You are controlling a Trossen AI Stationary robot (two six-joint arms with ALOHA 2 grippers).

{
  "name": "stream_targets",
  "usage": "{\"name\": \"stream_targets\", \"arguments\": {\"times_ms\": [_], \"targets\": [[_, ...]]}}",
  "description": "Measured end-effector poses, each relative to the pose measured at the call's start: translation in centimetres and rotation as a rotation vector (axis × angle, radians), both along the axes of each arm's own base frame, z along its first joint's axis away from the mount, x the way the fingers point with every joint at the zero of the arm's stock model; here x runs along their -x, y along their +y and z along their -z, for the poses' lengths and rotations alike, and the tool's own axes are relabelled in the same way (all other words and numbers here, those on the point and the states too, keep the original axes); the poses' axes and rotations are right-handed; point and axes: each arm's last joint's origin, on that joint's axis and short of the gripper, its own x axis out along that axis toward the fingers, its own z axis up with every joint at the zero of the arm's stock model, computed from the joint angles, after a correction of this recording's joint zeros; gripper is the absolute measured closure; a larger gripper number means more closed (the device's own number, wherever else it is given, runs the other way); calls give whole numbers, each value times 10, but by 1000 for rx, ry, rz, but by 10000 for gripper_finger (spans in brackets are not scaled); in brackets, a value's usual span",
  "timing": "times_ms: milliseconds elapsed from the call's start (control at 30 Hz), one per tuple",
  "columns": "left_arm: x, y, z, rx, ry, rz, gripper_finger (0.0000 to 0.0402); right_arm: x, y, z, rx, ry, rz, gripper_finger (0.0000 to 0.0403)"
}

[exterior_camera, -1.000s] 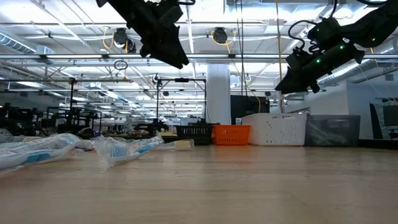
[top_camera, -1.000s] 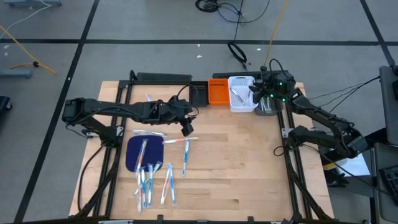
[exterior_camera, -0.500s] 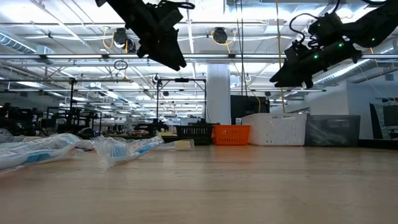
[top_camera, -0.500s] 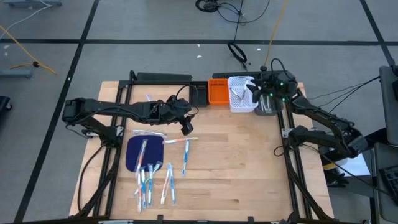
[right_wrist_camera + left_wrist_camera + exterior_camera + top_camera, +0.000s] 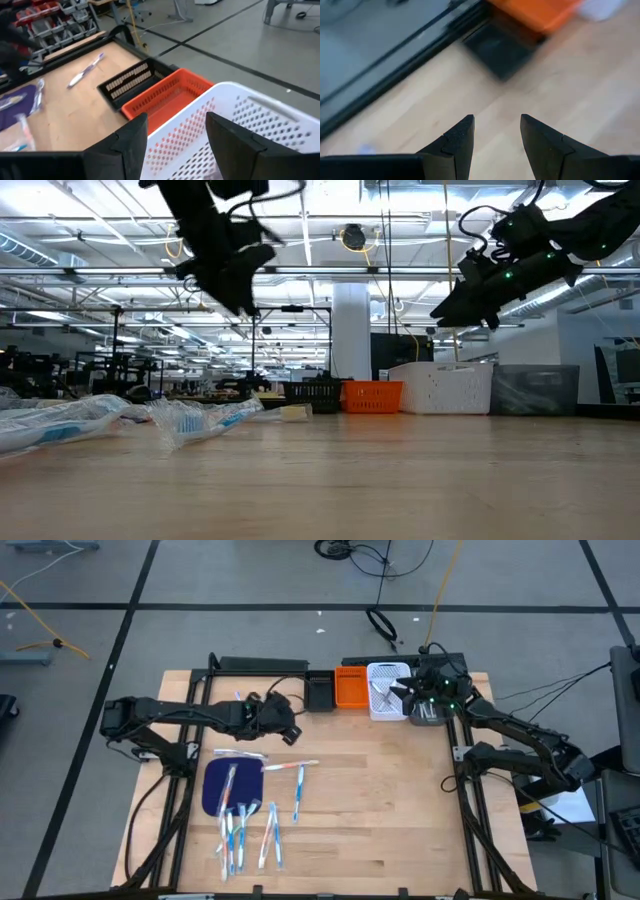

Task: Pick & Place Toothbrushes
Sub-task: Put the purple toothbrush into the white bin

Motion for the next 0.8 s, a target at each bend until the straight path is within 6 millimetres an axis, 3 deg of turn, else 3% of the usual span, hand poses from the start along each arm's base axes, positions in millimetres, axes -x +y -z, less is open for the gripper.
{"name": "stream_targets", "arguments": {"times_ms": [333, 800], "targets": [[28, 36, 15, 146, 84, -281, 238, -15, 15, 3, -5, 6, -103, 209], [77, 73, 70, 428, 107, -616, 238, -26, 28, 3, -2, 8, -187, 209]]}}
